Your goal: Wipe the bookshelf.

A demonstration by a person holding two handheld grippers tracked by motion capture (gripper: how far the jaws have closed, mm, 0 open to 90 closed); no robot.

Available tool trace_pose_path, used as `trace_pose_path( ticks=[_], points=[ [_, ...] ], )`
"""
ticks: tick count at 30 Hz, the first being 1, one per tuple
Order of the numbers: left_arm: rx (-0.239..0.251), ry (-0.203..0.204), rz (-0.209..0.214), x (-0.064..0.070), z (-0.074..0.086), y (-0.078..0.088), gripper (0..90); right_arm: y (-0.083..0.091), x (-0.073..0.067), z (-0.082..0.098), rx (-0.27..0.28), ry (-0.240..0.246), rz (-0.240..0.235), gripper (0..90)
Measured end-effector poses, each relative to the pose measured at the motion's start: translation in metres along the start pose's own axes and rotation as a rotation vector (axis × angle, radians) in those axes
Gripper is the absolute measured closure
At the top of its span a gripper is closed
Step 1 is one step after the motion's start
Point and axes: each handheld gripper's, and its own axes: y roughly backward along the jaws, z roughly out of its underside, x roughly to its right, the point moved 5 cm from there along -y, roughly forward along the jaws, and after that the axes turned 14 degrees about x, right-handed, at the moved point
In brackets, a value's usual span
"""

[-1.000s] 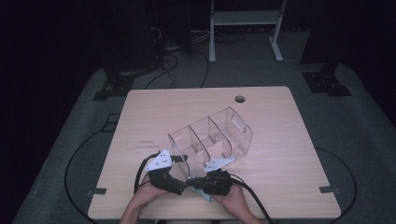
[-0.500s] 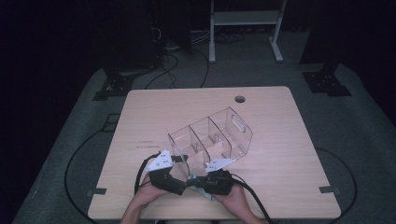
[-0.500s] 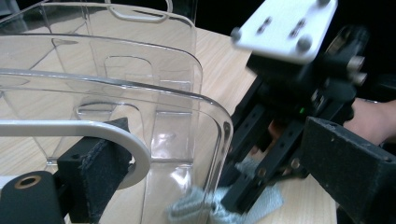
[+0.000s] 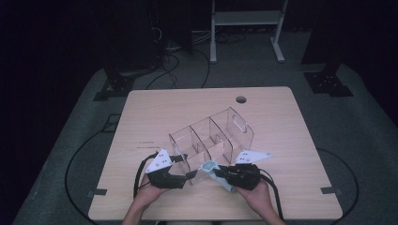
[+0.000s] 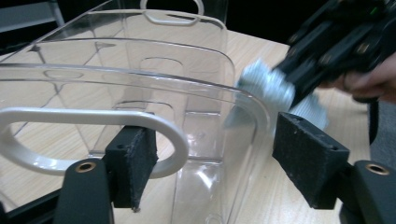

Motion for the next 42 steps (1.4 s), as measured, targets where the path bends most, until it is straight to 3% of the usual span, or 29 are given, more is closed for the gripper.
trace_pose_path(
  ticks=[6, 9, 14, 26, 29, 31, 34, 38, 42],
  points=[
    [0.001, 0.001, -0.038, -0.004, 0.0, 0.002, 38.5, 0.011, 0.004, -0.026, 0.077, 0.053, 0.067, 79.3],
    [0.0, -0.005, -0.03, -0.003, 0.0, 0.002, 41.1, 0.004, 0.006, -0.03, 0.072, 0.076, 0.085, 79.3],
    [-0.009, -0.024, -0.03, -0.003, -0.001, 0.004, 46.6, -0.012, 0.009, -0.016, 0.018, 0.084, 0.094, 79.3],
    [0.004, -0.02, -0.037, -0.005, 0.0, 0.005, 47.2, -0.031, 0.02, 0.031, -0.105, 0.028, 0.096, 79.4],
    [0.006, -0.018, -0.036, -0.006, 0.0, 0.005, 47.3, -0.028, 0.018, 0.026, -0.087, 0.022, 0.094, 79.4],
    [0.009, -0.013, -0.036, -0.005, 0.0, 0.005, 47.3, -0.019, 0.013, 0.005, -0.018, 0.041, 0.091, 79.4],
    [0.008, -0.016, -0.037, -0.005, 0.0, 0.005, 47.3, -0.018, 0.012, -0.003, 0.001, 0.047, 0.091, 79.4],
    [0.002, -0.021, -0.048, -0.006, 0.0, 0.006, 47.1, -0.023, 0.014, 0.005, -0.01, 0.032, 0.093, 79.4],
    [0.009, -0.017, -0.052, -0.008, 0.0, 0.006, 47.2, -0.034, 0.021, 0.029, -0.087, 0.008, 0.099, 79.4]
  ],
)
